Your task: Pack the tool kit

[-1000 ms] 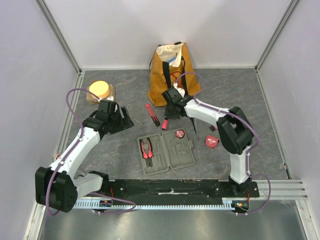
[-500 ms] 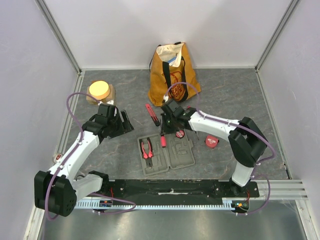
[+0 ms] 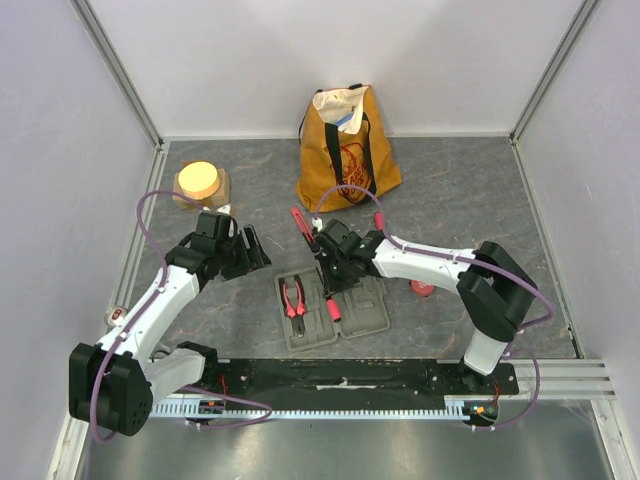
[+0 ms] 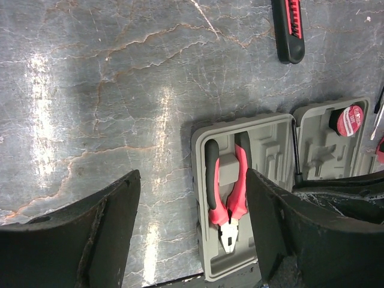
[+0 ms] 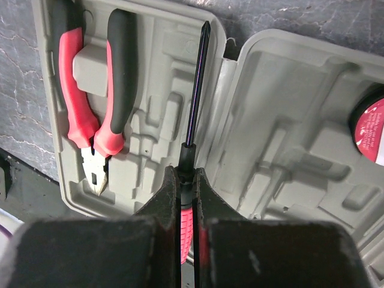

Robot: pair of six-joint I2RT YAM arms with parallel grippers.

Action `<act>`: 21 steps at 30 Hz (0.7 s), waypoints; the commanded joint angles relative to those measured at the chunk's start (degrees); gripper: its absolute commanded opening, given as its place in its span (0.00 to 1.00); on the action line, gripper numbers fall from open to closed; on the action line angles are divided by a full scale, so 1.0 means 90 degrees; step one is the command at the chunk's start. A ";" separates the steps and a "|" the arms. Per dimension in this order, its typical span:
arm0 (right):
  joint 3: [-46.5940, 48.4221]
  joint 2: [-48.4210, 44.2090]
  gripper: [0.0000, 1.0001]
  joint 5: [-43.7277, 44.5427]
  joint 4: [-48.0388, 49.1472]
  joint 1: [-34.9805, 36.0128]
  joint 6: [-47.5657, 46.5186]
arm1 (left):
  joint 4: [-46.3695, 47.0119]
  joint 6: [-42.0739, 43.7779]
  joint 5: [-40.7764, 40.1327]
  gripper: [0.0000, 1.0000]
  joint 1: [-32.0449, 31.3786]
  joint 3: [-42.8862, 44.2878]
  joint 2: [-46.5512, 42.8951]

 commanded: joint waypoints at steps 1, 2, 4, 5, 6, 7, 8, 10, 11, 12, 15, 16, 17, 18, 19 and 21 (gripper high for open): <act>0.0199 -0.0007 0.00 -0.0089 -0.0062 0.0066 -0.0115 | 0.0256 -0.0025 0.0234 0.76 0.0039 0.0009 0.0011; 0.0228 0.0023 0.00 -0.0080 -0.0082 0.0095 -0.0115 | 0.0265 -0.0006 0.0254 0.76 0.0029 0.0019 0.0020; 0.0297 0.0111 0.00 -0.0041 -0.0130 0.0095 -0.0066 | 0.0255 -0.0006 0.0264 0.76 0.0029 0.0038 0.0030; 0.0336 0.0150 0.00 -0.0031 -0.0169 0.0095 -0.0047 | 0.0255 0.0004 0.0264 0.76 0.0019 0.0038 0.0030; 0.0384 0.0199 0.00 -0.0041 -0.0228 0.0105 -0.0027 | 0.0275 0.0004 0.0283 0.76 0.0019 0.0029 0.0050; 0.0423 0.0247 0.00 -0.0070 -0.0238 0.0105 -0.0027 | 0.0265 0.0004 0.0293 0.76 0.0029 0.0028 0.0059; 0.0462 0.0287 0.00 -0.0109 -0.0286 0.0105 0.0002 | 0.0275 -0.0006 0.0322 0.75 0.0029 0.0028 0.0079; 0.0541 0.0355 0.00 -0.0216 -0.0316 0.0105 0.0012 | 0.0295 -0.0015 0.0351 0.75 0.0029 0.0028 0.0108; 0.0580 0.0384 0.00 -0.0245 -0.0336 0.0105 0.0031 | 0.0295 -0.0015 0.0390 0.75 0.0019 0.0019 0.0108; 0.0590 0.0414 0.00 -0.0294 -0.0336 0.0105 0.0032 | 0.0285 -0.0025 0.0430 0.75 0.0019 0.0019 0.0118; 0.0619 0.0453 0.00 -0.0314 -0.0375 0.0115 0.0071 | 0.0295 -0.0015 0.0498 0.74 0.0029 -0.0001 0.0118; 0.0619 0.0472 0.00 -0.0295 -0.0375 0.0115 0.0100 | 0.0285 -0.0015 0.0518 0.74 0.0029 -0.0020 0.0099; 0.0609 0.0492 0.00 -0.0295 -0.0384 0.0125 0.0129 | 0.0294 -0.0015 0.0518 0.74 0.0029 -0.0020 0.0099; 0.0609 0.0521 0.00 -0.0295 -0.0385 0.0125 0.0149 | 0.0295 -0.0015 0.0547 0.74 0.0029 -0.0040 0.0089; 0.0609 0.0541 0.00 -0.0285 -0.0375 0.0144 0.0168 | 0.0285 -0.0006 0.0557 0.74 0.0019 -0.0040 0.0089; 0.0609 0.0589 0.00 -0.0246 -0.0375 0.0193 0.0188 | 0.0295 -0.0015 0.0596 0.74 0.0029 -0.0059 0.0069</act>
